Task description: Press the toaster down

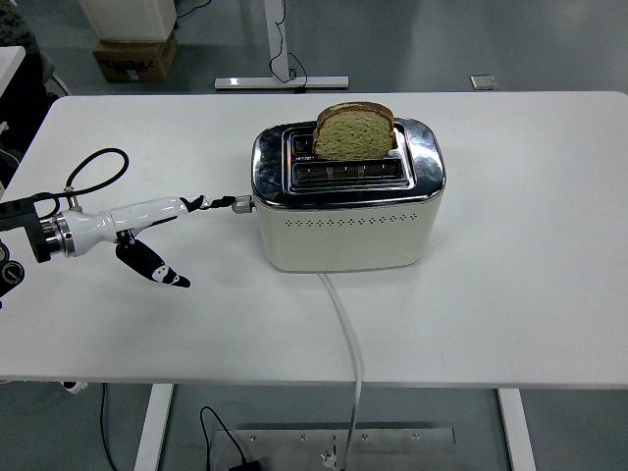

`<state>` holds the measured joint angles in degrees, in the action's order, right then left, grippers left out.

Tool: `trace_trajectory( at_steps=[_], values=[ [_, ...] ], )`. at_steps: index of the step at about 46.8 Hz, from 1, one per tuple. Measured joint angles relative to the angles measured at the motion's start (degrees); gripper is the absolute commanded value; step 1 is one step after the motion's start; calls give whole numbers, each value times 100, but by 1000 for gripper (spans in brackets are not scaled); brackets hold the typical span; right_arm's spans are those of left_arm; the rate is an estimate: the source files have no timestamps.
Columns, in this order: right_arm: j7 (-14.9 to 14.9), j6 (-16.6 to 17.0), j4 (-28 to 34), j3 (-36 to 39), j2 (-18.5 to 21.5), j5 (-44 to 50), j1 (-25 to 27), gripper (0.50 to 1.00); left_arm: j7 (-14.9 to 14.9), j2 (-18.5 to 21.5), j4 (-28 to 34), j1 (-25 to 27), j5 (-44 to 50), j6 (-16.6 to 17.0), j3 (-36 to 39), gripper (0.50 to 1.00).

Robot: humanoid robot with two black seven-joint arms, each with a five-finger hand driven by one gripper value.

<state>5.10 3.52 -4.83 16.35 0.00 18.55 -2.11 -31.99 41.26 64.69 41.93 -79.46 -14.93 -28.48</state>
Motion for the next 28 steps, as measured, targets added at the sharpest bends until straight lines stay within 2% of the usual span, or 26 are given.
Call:
trace_trajectory(
  at_steps=[28],
  values=[
    [0,0,1,0,0,0,0,998,0,-103,-86,-35,1,7,195,1000]
  ],
)
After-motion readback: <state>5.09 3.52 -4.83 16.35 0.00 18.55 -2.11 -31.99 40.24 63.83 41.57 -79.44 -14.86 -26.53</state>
